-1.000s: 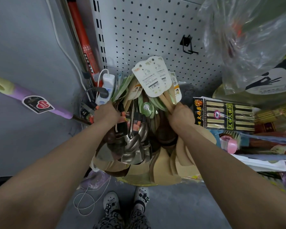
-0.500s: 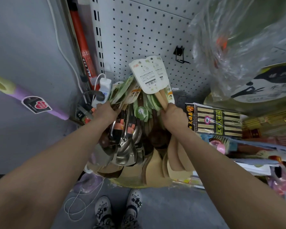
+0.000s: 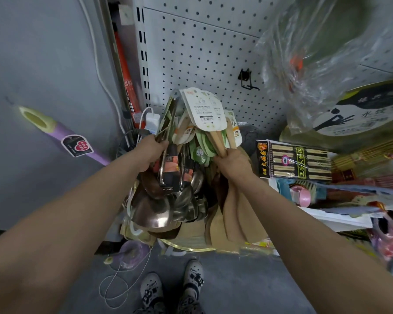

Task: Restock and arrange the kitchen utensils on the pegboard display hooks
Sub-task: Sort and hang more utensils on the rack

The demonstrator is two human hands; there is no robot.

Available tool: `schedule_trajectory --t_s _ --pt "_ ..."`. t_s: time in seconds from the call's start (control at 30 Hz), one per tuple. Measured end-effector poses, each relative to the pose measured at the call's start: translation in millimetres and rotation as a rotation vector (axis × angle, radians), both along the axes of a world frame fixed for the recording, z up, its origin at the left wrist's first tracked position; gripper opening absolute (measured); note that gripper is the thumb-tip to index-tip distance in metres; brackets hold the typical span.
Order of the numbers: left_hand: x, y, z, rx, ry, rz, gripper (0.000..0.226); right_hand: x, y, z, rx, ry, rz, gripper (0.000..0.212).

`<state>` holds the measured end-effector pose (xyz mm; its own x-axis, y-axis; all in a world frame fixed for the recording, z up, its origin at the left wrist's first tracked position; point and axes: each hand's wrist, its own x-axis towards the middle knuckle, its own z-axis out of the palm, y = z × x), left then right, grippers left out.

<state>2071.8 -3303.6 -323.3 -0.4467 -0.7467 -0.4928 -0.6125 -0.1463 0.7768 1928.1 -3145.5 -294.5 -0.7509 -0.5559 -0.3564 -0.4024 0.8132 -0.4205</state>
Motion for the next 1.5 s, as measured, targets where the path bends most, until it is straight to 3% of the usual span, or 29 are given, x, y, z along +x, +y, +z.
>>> schedule_trajectory --t_s 0.23,0.5,0.67,1.0,1.33,1.5 --pt "-4 21 29 0.04 0.03 -0.049 0.05 11 32 22 -0.077 -0.124 -0.109 0.038" --pt "-27 98 44 0.09 0.046 -0.162 0.065 10 108 44 -0.156 -0.088 -0.236 0.037" --pt "-45 154 59 0.096 0.043 -0.186 0.051 1 170 54 -0.084 -0.041 -0.253 0.035" --pt "-96 336 80 0.129 0.024 -0.367 0.037 -25 373 79 -0.118 -0.081 -0.421 0.032" --pt "-180 549 105 0.092 0.063 -0.7 0.046 -44 599 111 -0.131 0.072 -0.694 0.047" --pt "-227 636 104 0.102 0.078 -0.873 0.071 -46 694 129 -0.176 0.041 -0.866 0.035"
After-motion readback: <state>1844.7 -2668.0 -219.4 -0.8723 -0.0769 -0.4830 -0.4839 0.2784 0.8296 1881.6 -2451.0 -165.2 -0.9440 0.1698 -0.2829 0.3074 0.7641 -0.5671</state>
